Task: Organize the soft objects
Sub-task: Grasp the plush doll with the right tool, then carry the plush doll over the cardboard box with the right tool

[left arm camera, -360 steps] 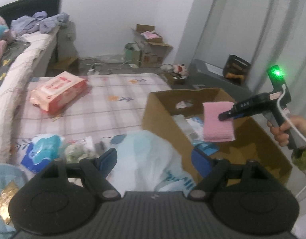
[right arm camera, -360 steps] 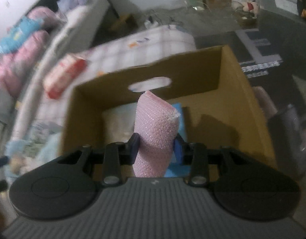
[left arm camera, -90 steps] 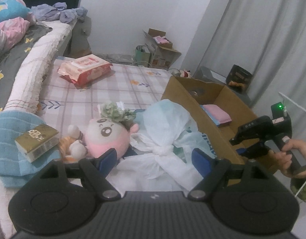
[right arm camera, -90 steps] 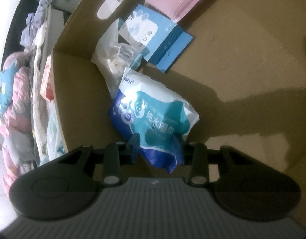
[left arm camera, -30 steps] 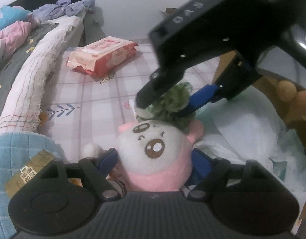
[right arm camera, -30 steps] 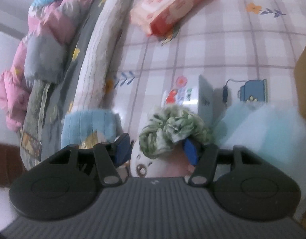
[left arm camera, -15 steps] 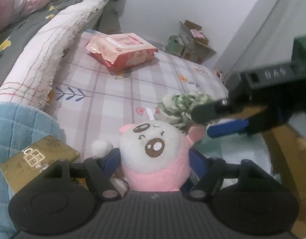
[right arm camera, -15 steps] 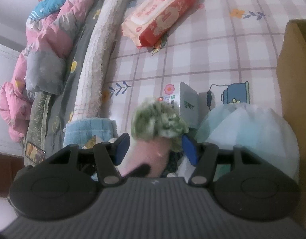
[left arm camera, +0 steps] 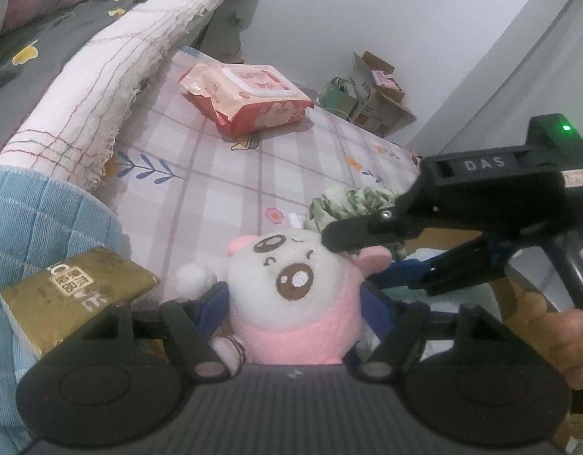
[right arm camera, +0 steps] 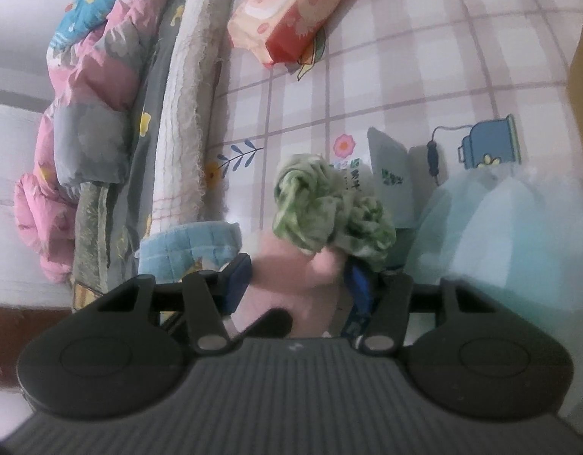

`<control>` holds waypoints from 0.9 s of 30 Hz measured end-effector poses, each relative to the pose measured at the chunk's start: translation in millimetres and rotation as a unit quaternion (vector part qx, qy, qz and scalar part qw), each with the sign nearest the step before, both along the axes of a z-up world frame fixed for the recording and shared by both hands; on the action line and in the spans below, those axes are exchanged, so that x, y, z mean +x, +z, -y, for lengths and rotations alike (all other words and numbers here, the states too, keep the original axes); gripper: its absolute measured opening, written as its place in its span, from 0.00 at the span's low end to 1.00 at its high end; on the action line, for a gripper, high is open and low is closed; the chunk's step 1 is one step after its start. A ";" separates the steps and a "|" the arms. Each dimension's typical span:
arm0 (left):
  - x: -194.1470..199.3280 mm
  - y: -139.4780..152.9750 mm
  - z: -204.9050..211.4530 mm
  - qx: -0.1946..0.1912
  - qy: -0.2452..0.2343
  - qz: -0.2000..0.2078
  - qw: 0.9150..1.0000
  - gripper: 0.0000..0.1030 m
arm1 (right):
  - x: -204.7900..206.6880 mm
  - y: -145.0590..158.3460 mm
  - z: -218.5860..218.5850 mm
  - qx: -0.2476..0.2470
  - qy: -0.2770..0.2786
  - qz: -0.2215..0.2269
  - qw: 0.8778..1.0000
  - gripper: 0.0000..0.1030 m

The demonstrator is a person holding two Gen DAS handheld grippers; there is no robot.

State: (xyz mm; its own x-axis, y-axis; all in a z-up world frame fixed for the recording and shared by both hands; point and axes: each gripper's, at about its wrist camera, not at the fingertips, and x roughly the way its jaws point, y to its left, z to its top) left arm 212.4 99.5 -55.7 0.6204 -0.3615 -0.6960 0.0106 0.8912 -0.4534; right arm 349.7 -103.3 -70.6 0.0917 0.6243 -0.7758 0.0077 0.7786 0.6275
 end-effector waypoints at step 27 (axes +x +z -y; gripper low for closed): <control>-67.4 106.9 35.2 0.028 -0.016 0.113 0.993 0.71 | -72.1 101.8 38.5 0.084 -0.009 0.104 0.991 0.54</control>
State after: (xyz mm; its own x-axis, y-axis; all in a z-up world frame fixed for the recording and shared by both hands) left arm 145.1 64.3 51.2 0.7526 -0.3479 -0.5590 0.1349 0.9125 -0.3863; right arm 277.6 -141.8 31.2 0.2513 0.7391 -0.6250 -0.1213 0.6647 0.7372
